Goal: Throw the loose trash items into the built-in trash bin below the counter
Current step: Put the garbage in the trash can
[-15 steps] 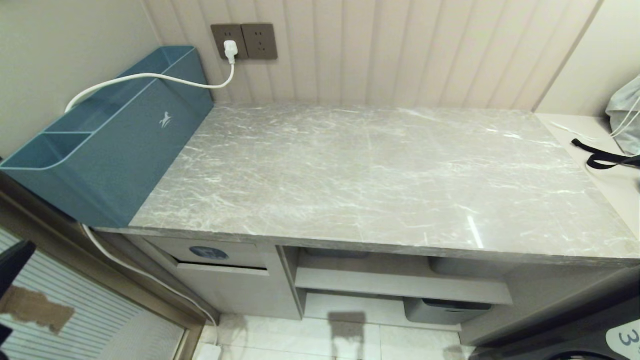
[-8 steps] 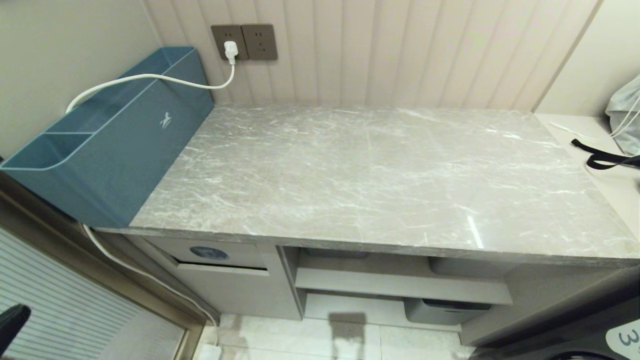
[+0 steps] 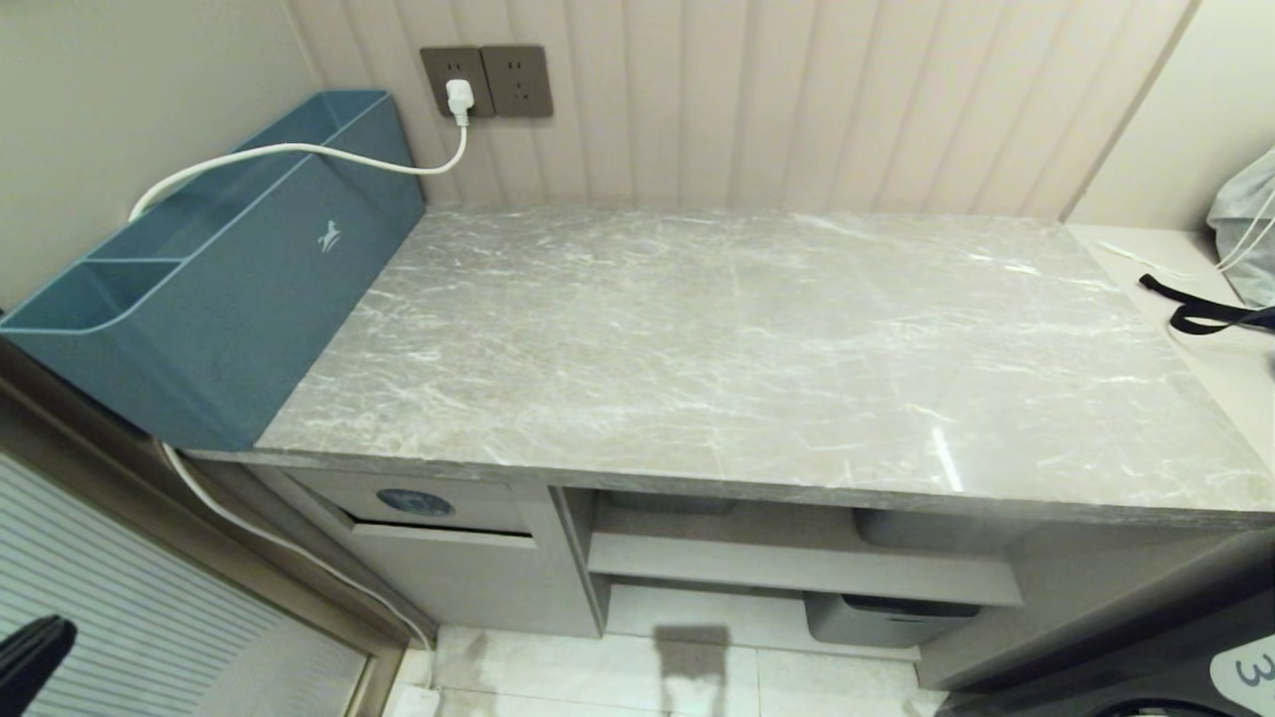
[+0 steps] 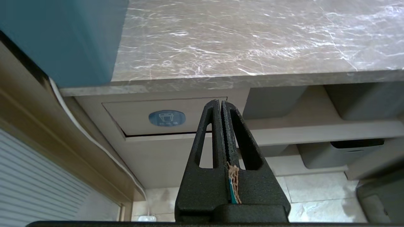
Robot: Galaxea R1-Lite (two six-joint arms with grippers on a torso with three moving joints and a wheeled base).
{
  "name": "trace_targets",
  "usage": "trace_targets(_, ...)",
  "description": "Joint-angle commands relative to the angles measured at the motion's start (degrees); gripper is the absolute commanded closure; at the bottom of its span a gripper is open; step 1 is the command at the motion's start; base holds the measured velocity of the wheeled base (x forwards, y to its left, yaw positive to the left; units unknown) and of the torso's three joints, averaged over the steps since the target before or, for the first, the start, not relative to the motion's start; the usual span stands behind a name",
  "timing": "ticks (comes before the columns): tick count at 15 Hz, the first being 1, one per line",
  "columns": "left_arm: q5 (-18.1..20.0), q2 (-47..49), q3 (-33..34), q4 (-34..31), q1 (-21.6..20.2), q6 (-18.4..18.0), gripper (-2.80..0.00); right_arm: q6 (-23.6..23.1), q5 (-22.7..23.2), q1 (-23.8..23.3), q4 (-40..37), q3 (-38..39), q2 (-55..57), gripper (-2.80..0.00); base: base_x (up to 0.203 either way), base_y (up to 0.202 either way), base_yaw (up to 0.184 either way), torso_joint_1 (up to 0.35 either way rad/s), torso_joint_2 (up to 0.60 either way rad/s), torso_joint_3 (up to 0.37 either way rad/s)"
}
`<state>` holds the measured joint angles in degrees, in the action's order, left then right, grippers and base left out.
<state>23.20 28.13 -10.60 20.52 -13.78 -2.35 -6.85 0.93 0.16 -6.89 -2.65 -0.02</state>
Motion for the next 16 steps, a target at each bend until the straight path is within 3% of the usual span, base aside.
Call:
trace_targets(1,0.3,3.2,-1.0,0.1,0.0,-0.1,0.0,-0.2,0.0,0.0,0.0,0.0,0.1,0.0,0.0,0.0,0.0,-0.135,0.32,0.151)
trace_targets(6,0.3,11.2,-3.8,0.1,0.0,-0.1,0.0,-0.2,0.1,0.0,-0.1,-0.1,0.0,0.0,0.0,0.0,0.0,-0.159,0.35,0.179)
trace_targets(11,0.0,17.6,-0.1,0.0,-0.1,-0.6,0.0,-0.1,0.1,0.1,-0.1,-0.1,0.0,0.0,0.0,0.0,0.0,-0.226,0.49,0.26)
trace_targets(14,0.0,21.4,-1.5,0.0,-0.1,6.6,0.0,-0.1,0.1,0.1,-0.1,-0.1,0.0,0.0,0.0,0.0,0.0,-0.253,0.55,0.288)
trace_targets(16,-0.1,26.5,-3.0,0.4,-0.1,16.9,0.0,-0.1,-0.1,0.1,-0.1,-0.1,0.0,0.0,0.0,0.0,0.0,-0.239,0.54,0.291)
